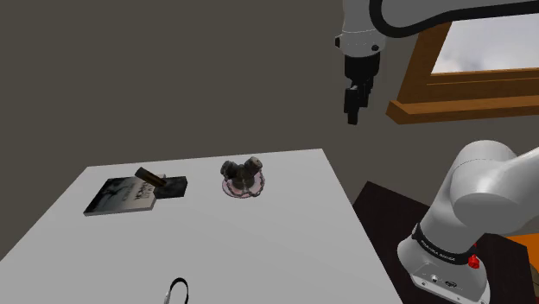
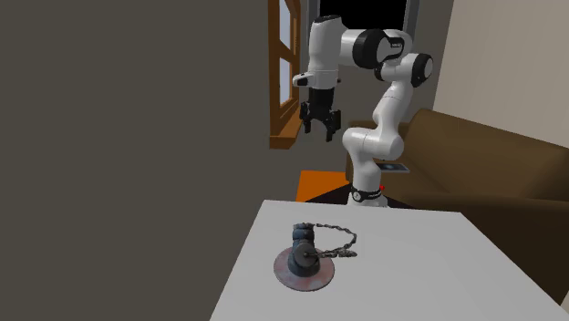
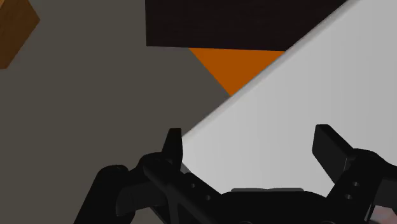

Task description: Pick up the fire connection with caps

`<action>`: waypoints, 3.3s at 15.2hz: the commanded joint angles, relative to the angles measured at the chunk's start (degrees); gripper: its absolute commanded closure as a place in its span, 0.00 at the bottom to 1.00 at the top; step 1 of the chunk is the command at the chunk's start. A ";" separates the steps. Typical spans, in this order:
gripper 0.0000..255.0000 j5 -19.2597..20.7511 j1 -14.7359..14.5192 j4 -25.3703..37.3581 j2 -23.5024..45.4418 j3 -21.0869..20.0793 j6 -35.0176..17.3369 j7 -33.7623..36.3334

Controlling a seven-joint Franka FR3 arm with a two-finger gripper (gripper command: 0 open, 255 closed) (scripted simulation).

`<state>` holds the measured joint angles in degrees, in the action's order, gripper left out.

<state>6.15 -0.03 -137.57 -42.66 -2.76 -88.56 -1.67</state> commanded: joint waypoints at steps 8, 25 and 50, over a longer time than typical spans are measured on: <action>0.00 -3.57 -2.37 6.33 15.49 -1.42 -6.76 -0.41; 0.00 -9.42 -7.50 34.39 53.02 -6.07 -11.15 -2.74; 1.00 -9.43 -7.65 33.93 54.40 -6.18 -12.88 -2.85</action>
<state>-3.27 -7.70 -104.33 11.85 -8.94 -102.23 -4.56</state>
